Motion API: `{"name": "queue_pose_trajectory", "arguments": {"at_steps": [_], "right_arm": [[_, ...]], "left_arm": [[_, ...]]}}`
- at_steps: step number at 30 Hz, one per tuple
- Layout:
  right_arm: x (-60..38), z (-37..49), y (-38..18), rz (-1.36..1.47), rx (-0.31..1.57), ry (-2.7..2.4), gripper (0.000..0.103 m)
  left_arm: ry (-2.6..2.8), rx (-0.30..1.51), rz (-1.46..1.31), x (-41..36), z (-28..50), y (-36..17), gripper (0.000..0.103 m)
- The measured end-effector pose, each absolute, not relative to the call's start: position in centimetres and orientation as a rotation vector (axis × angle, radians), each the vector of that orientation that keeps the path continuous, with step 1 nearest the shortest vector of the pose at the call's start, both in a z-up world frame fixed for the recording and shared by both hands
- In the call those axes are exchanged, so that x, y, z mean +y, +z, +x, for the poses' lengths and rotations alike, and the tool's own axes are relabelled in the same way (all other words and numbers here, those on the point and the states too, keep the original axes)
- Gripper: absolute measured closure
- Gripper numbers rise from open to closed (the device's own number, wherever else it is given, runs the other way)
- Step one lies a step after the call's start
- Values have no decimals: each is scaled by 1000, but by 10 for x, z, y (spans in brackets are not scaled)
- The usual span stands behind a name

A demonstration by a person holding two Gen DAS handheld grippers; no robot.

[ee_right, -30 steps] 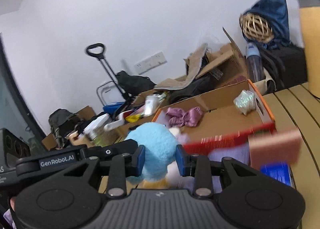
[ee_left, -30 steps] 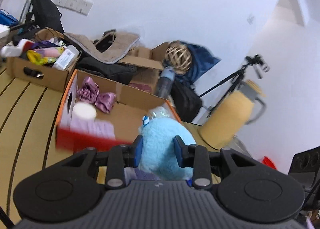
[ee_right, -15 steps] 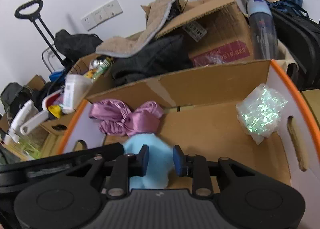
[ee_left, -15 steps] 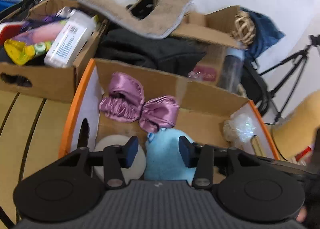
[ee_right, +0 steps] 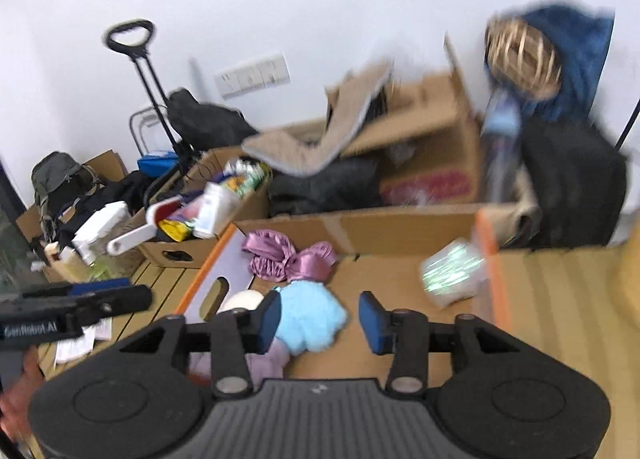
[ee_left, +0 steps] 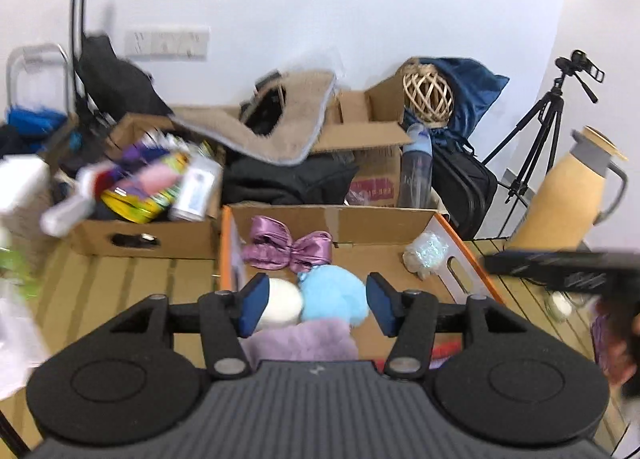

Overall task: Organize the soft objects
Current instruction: 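Place the light blue plush into the cardboard box and release it, then withdraw both grippers from the box back over the yellow-white plush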

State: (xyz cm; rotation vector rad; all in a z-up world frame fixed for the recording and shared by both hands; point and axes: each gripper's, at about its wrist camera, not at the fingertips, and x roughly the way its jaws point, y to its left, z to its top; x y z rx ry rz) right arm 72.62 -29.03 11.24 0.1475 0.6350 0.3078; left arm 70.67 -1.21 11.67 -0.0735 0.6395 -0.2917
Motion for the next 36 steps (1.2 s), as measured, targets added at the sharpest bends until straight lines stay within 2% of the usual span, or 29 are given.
{"name": "queue_pose_trajectory", "arguments": {"at_steps": [5,9,10,13,18,20,23,25,27,36], "right_arm": [[-322,641,164,83,544,276,49],[-337,576,174,74,489,274,45],[-340,558,171,68,480,282,43],[-346,502,156,38,453,283,40],[-346,405,119,-4,397,261,36],[-342,360,104,2,378,261,32],[-332,291,84,31,331,280,21],[-322,251,73,49,306,281,19],[-313,225,63,77,294,289,15],[-291,227,54,46,329,299,15]], "left_arm": [[-260,572,-35,-3,634,153,47],[-222,490,-8,-2,565,160,42],[-216,452,12,-3,544,157,37],[-212,377,36,-1,478,141,35],[-208,289,2,5,374,115,20],[-216,270,13,5,335,106,17],[-221,245,27,4,283,92,10],[-247,225,26,7,252,83,6],[-268,224,9,11,234,77,4],[-248,252,-6,17,240,66,4]]}}
